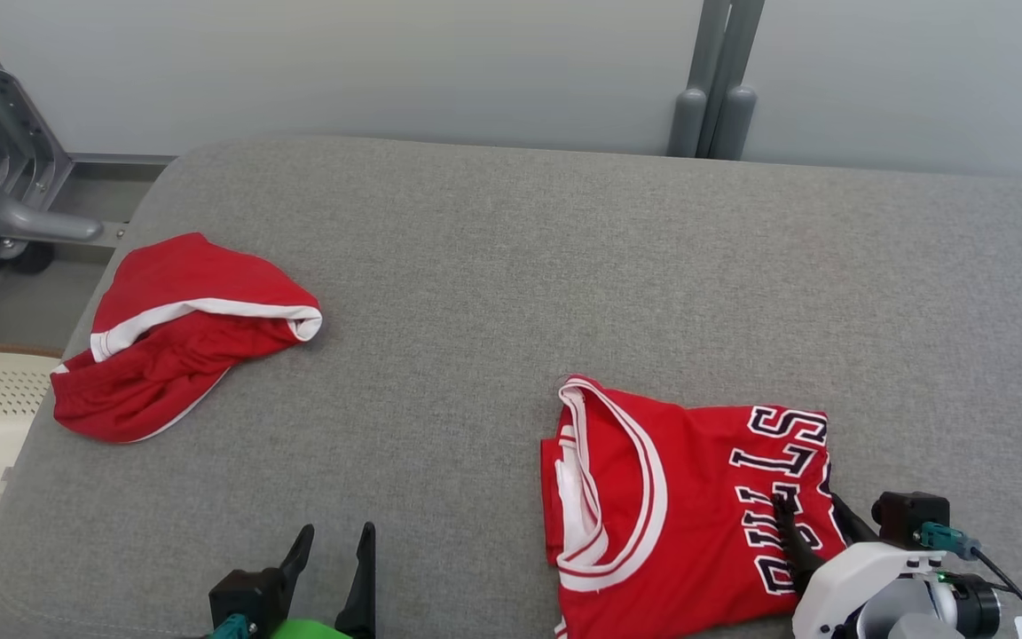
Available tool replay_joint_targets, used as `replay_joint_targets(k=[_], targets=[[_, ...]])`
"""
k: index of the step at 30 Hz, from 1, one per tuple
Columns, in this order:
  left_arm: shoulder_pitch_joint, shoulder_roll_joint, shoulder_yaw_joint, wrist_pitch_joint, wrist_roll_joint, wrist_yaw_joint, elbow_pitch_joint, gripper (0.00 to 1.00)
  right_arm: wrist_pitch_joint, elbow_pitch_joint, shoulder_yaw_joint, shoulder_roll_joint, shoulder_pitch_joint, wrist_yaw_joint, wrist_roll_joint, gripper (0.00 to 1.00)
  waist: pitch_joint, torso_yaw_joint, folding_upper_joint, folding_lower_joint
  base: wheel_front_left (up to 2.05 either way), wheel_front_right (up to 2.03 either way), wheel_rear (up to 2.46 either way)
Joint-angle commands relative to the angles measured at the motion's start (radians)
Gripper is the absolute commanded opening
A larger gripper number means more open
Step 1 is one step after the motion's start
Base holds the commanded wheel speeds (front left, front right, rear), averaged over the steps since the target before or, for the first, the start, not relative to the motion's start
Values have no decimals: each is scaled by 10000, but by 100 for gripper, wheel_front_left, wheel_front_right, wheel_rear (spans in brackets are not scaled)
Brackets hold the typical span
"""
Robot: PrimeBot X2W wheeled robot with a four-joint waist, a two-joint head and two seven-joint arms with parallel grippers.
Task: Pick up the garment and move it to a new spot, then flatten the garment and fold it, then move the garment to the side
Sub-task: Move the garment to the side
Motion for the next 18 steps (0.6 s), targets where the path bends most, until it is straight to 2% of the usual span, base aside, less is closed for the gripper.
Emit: replay_joint_targets(k=[1,2,3,4,5,10,18], targets=[[-231,27,18,10,66,-40,1,100,83,164,123,38,-61,-3,105,100,21,21,0,0,0,0,0],[-255,27,7,10,102,-43,-20,100,119,296,252,71,-89,-1,175,100,29,28,0,0,0,0,0],[-267,27,-13,10,156,-47,-38,100,118,407,357,59,-138,-1,240,56,31,33,0,0,0,0,0],[-258,27,-41,8,212,-48,-62,100,115,501,449,34,-188,-1,273,31,32,35,0,0,0,0,0],[-253,27,-61,10,301,-44,-84,100,111,579,502,10,-259,-1,340,0,32,28,0,0,0,0,0],[-231,27,-27,8,360,-26,-176,100,55,775,453,-323,-694,-21,359,0,14,-97,0,0,0,0,0],[-362,27,-134,10,484,-10,-434,100,22,529,-448,-669,-1149,-12,-83,0,-47,-696,0,0,0,0,0]])
